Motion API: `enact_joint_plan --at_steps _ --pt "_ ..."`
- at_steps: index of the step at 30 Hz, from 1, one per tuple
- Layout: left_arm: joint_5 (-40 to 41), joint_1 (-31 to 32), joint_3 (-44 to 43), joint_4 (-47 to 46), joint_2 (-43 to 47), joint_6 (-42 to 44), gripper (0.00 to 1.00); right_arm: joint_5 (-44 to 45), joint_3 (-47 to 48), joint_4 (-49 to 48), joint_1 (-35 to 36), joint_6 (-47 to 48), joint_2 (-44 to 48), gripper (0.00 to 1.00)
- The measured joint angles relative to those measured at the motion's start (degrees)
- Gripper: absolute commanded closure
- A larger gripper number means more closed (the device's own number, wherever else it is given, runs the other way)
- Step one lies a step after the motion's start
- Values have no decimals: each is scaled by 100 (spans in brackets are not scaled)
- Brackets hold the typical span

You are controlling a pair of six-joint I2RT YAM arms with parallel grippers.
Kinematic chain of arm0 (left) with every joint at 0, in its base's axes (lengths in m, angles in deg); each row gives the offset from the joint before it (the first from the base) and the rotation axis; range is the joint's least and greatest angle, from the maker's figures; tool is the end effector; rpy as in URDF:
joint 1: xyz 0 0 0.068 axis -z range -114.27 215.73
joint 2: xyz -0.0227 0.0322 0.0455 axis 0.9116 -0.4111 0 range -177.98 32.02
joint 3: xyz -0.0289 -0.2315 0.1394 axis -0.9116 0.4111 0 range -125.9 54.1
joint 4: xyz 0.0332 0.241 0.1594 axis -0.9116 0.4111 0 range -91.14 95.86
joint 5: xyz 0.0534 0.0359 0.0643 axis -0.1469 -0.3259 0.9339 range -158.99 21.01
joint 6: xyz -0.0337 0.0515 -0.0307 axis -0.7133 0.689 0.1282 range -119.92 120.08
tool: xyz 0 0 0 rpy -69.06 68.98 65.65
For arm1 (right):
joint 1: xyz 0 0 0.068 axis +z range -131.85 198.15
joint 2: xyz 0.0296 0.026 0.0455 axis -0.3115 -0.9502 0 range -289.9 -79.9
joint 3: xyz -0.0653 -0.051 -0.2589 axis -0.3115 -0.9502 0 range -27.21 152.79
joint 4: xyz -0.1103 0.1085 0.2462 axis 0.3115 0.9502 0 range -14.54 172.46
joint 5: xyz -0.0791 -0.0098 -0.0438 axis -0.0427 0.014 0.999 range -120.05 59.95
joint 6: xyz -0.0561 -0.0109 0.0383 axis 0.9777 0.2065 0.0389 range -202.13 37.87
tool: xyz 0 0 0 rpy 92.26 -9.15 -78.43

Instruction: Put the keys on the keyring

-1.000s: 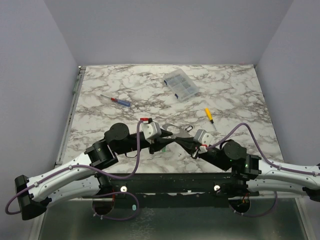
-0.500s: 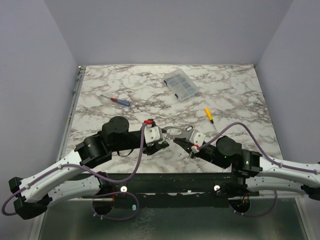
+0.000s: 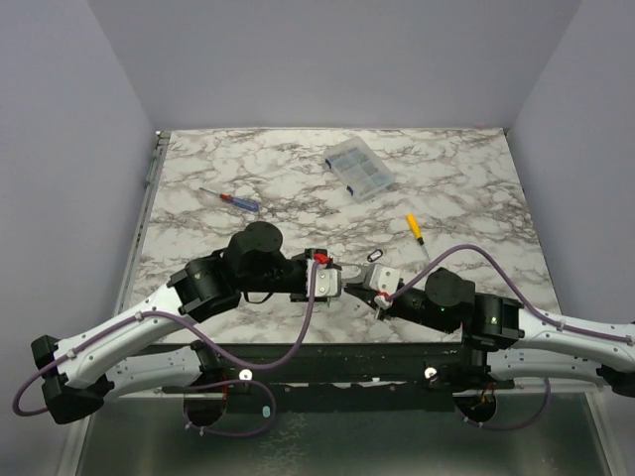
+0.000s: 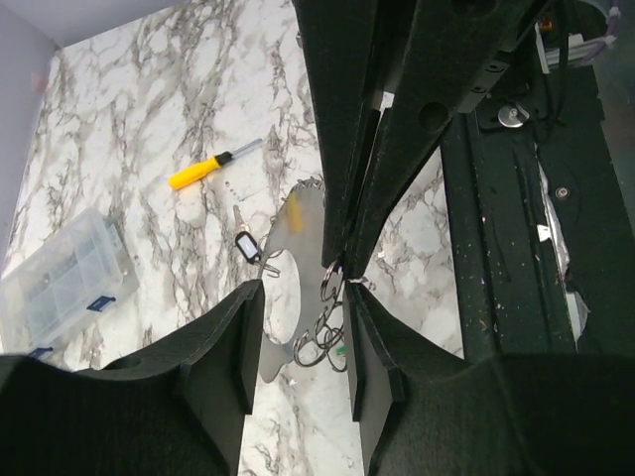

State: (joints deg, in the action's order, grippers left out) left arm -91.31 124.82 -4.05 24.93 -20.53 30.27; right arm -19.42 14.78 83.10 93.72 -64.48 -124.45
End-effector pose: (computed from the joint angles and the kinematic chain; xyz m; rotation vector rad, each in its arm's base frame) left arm 0.1086 -0.2225 0.3650 1.5581 1.1981 -0.7093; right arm 0.0693 0.2277 0.3229 -1.1955 1.3202 0.5743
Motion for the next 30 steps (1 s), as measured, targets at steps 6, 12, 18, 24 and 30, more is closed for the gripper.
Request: enact_joint_plan --at_steps 6,12,18,24,30 --pt "-232 2 -131 70 -431 273 72 -136 13 177 0 0 0 99" --pt "-404 2 -236 219 -614 374 93 -129 13 240 0 2 55 99" --pt "-509 4 -238 232 -619 472 100 -111 11 275 -2 7 127 86" --pt "-437 17 -114 22 -560 490 100 79 11 116 0 -125 275 34" --pt "-271 17 485 -649 2 356 100 354 -107 -122 0 -354 713 33"
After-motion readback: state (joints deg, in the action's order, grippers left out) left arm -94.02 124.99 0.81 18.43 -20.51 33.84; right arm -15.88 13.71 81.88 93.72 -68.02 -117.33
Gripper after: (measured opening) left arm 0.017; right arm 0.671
